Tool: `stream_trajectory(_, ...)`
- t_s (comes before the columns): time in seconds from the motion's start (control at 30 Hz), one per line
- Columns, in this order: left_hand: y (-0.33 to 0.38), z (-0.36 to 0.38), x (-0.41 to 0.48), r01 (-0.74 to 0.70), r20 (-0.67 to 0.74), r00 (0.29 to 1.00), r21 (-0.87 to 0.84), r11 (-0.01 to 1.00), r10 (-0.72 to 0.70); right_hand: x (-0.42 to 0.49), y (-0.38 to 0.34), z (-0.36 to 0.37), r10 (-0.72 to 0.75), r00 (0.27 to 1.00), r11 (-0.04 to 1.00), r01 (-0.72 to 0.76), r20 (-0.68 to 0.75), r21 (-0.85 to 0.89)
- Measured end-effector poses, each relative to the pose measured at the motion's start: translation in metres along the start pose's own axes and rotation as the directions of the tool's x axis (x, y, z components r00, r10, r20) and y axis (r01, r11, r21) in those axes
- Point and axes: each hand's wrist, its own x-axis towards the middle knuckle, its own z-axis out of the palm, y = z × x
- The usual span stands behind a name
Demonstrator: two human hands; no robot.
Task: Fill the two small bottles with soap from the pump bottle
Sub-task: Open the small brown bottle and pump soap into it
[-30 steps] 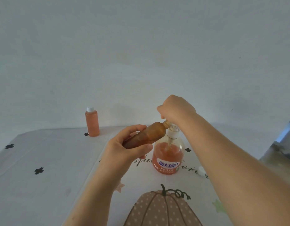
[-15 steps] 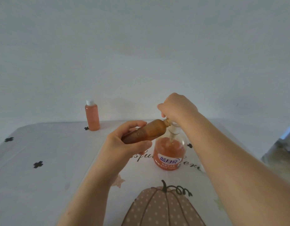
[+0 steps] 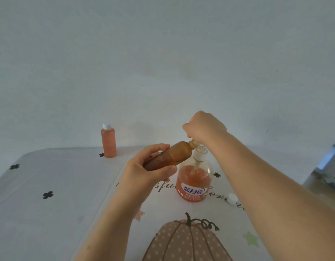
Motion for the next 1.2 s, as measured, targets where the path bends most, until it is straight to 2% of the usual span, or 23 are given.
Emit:
stream_trajectory(0.47, -0.005, -0.008, 0.006, 0.006, 0.055, 0.998, 0.029, 1.0, -0.007, 0.005, 0.004, 0.013, -0.003, 1.0, 1.0, 0.003, 0.019, 0.012)
stream_trajectory(0.9, -0.006, -0.006, 0.004, 0.008, 0.049, 0.999, 0.026, 1.0, -0.009, 0.003, 0.006, 0.012, 0.006, 1.0, 0.999, -0.007, 0.022, 0.036)
stream_trajectory(1.2, -0.003, -0.001, 0.001, 0.014, 0.032, 0.999, -0.042, 0.999, -0.013, -0.001, -0.002, -0.003, -0.003, 1.0, 0.999, 0.004, 0.021, -0.054)
